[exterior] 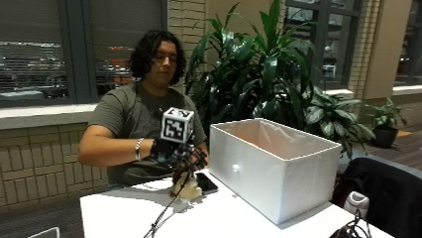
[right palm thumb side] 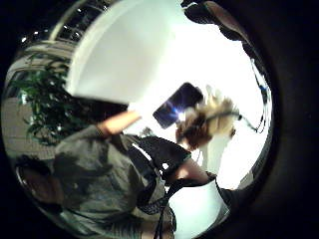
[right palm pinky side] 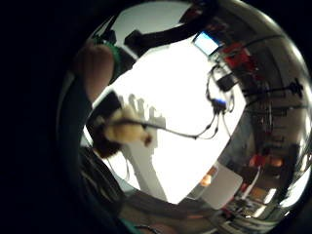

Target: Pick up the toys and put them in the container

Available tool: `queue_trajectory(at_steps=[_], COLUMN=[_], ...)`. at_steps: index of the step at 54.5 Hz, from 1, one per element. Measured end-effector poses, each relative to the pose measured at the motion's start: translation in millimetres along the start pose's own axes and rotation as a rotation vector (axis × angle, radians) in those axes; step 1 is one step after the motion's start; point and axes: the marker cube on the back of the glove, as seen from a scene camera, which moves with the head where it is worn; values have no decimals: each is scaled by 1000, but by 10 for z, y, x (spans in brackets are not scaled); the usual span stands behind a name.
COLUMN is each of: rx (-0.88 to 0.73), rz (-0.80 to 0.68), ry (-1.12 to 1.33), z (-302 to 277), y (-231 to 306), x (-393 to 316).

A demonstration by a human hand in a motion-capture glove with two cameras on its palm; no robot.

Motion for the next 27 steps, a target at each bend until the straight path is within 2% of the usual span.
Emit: queue_trajectory(at_steps=[3,8,13,17,22,27], rx=[-60,-112,-112,-61,67,163], rz=[52,-13,2,-101,-51,-49], ry=[-114,-173,-51,204,-24,-38], z=[356,707,839,906,927,953], y=[63,162,138,63,-94,-211], x=[-309,-431,-380,-208,-418,-385])
